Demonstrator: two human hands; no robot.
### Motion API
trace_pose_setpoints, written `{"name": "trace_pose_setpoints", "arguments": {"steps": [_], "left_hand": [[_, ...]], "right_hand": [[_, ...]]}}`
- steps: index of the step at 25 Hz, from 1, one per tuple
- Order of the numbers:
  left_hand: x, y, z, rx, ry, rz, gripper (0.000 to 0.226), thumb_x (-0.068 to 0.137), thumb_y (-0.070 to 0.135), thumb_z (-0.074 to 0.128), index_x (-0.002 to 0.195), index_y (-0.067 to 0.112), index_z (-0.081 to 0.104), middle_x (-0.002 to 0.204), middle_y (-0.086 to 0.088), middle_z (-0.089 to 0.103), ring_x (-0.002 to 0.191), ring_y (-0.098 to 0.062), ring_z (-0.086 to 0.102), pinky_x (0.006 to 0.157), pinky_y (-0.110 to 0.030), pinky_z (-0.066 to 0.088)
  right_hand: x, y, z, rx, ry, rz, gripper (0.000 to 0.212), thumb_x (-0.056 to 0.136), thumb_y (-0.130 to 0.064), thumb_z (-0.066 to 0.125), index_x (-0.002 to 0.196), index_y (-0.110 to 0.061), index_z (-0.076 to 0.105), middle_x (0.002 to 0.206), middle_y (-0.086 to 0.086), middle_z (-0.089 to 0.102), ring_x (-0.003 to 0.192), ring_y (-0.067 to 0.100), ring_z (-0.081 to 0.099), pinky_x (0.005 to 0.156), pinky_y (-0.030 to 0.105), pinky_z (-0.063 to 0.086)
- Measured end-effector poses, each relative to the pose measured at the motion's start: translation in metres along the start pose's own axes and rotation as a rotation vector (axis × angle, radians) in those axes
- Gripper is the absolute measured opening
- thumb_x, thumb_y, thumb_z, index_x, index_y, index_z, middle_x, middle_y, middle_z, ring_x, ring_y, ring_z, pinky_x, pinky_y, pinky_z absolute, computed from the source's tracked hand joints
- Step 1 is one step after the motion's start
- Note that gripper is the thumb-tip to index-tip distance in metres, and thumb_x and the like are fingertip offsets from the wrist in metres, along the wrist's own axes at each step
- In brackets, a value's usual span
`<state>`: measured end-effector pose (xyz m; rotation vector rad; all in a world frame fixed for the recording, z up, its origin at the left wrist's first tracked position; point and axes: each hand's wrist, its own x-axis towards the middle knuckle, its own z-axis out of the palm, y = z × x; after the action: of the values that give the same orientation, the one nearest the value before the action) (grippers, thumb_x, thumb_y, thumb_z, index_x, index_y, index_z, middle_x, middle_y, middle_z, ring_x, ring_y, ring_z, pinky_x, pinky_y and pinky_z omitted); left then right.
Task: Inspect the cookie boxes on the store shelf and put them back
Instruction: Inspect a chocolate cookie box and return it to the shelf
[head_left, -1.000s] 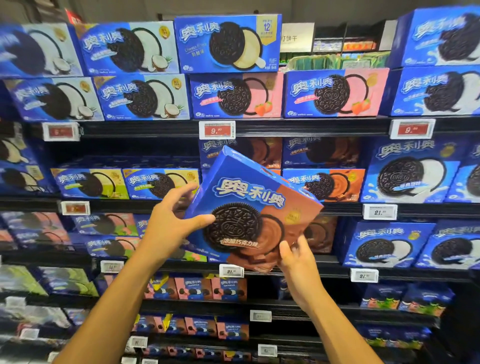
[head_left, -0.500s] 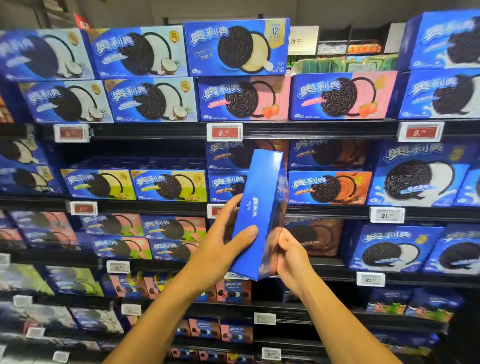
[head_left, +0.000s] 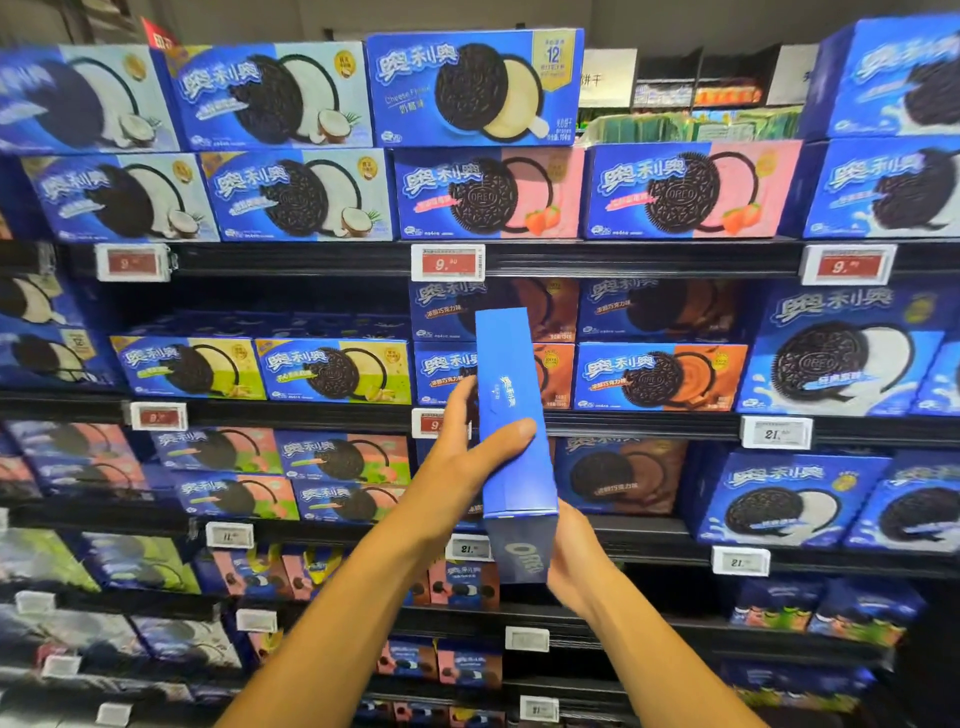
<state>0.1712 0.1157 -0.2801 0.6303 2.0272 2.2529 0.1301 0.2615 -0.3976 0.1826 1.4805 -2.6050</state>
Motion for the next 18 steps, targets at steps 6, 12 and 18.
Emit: {"name": "trace_pose_setpoints", "arguments": {"steps": [6, 12, 18], "left_hand": [[0.001, -0.007, 0.010, -0.040, 0.027, -0.046, 0.079, 0.072, 0.043, 0.070, 0.142, 0.039, 0.034, 0.123, 0.010, 0.066, 0.097, -0.011, 0.070, 0.080, -0.029, 0.057], [-0.002, -0.008, 0.002, -0.033, 0.013, -0.072, 0.084, 0.067, 0.049, 0.073, 0.142, 0.040, 0.036, 0.130, 0.010, 0.065, 0.109, -0.015, 0.068, 0.093, -0.039, 0.056], [0.000, -0.008, -0.008, -0.158, 0.004, -0.102, 0.069, 0.064, 0.043, 0.076, 0.126, 0.052, 0.048, 0.115, 0.012, 0.071, 0.093, -0.013, 0.071, 0.072, -0.027, 0.057]], "right_hand": [[0.000, 0.012, 0.004, -0.073, 0.120, 0.032, 0.029, 0.103, -0.010, 0.046, 0.101, 0.005, 0.070, 0.114, 0.022, 0.071, 0.094, 0.040, 0.071, 0.089, 0.048, 0.055], [0.007, 0.016, 0.003, 0.013, 0.038, 0.041, 0.051, 0.103, -0.028, 0.048, 0.135, 0.009, 0.033, 0.138, 0.040, 0.041, 0.116, 0.052, 0.054, 0.115, 0.067, 0.027], [0.003, 0.018, 0.006, 0.049, 0.036, 0.010, 0.047, 0.103, -0.026, 0.046, 0.119, 0.019, 0.048, 0.094, 0.019, 0.046, 0.094, 0.035, 0.041, 0.095, 0.047, 0.038]]}}
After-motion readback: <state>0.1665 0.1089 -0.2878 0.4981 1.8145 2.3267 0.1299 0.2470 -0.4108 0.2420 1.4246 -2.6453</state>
